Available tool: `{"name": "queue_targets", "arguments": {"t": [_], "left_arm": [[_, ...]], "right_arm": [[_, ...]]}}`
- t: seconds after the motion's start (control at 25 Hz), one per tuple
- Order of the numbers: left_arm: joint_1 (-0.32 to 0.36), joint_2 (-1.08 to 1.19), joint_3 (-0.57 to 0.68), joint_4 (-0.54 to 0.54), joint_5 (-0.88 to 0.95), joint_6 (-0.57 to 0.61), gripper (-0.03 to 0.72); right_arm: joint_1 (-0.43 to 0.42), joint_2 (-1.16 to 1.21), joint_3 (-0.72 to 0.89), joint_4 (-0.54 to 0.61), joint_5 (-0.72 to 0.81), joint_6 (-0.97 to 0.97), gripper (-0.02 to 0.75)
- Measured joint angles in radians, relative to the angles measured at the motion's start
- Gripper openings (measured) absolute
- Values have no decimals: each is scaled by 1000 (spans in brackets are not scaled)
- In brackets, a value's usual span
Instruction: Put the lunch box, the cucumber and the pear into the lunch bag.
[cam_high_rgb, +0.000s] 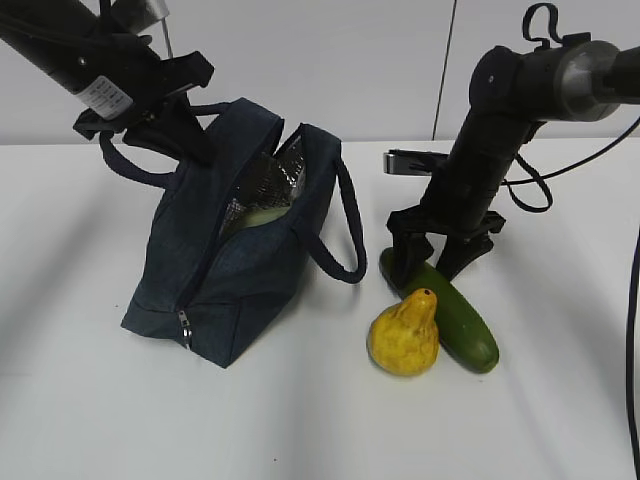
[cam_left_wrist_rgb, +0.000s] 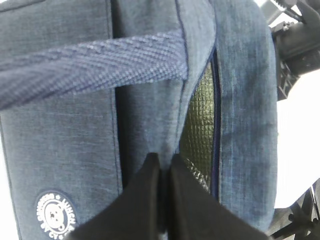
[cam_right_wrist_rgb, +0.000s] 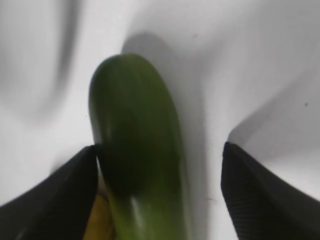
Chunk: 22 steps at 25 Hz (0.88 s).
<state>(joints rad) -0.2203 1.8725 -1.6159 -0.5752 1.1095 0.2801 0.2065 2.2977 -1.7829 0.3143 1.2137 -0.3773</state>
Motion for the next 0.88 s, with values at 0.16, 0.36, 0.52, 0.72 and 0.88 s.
{"name": "queue_targets", "arguments": {"t": [0.16, 0.36, 0.52, 0.72, 0.88], "left_arm": [[0, 0, 0, 1, -2, 0, 5], [0, 0, 0, 1, -3, 0, 5], [0, 0, 0, 1, -4, 0, 5], [0, 0, 0, 3, -4, 0, 5], [0, 0, 0, 3, -4, 0, 5]], "right_arm": [[0, 0, 0, 4, 0, 0, 466], [0, 0, 0, 7, 0, 0, 363], [0, 0, 0, 7, 0, 0, 362], [0, -21, -16, -10, 0, 0, 361], [-4, -68, -64, -53, 0, 21, 361]]}}
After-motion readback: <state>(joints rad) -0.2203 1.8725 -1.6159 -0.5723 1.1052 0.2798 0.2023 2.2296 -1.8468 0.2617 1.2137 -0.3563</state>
